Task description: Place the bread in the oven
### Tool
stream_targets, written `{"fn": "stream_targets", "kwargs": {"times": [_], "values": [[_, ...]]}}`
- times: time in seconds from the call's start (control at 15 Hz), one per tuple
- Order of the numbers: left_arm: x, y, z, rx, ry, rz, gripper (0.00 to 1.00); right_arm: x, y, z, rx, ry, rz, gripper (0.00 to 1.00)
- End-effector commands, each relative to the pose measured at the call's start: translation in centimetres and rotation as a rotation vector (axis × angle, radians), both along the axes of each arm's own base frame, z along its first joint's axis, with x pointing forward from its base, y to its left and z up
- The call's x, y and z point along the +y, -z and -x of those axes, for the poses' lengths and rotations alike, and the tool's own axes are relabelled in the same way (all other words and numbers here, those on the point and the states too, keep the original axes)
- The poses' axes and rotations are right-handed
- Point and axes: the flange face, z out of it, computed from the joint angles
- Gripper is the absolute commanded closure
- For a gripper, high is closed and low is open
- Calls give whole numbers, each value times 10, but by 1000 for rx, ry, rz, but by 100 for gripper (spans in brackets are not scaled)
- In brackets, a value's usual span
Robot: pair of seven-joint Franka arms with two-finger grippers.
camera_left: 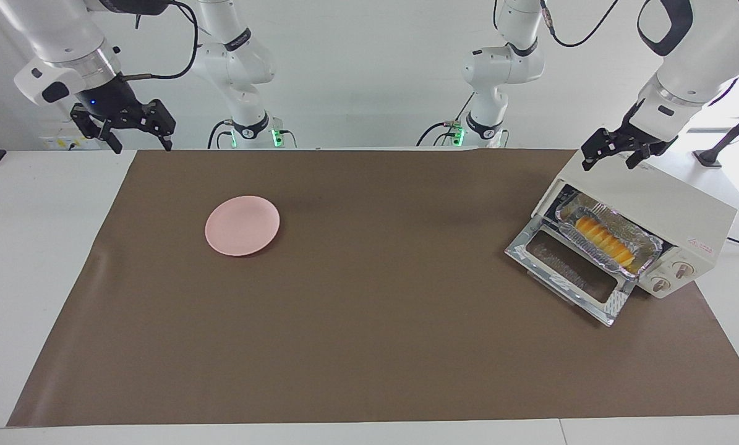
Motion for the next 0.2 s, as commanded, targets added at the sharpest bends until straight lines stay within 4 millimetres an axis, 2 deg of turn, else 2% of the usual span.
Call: {"fn": "stream_targets", "kwargs": {"times": [0.0, 0.13], "values": [[-2, -4, -4, -20, 9, 18, 0, -1, 0, 6, 6, -13, 1, 0], [-2, -4, -5, -26, 9, 16, 0, -1, 0, 6, 6, -12, 1, 0]]}}
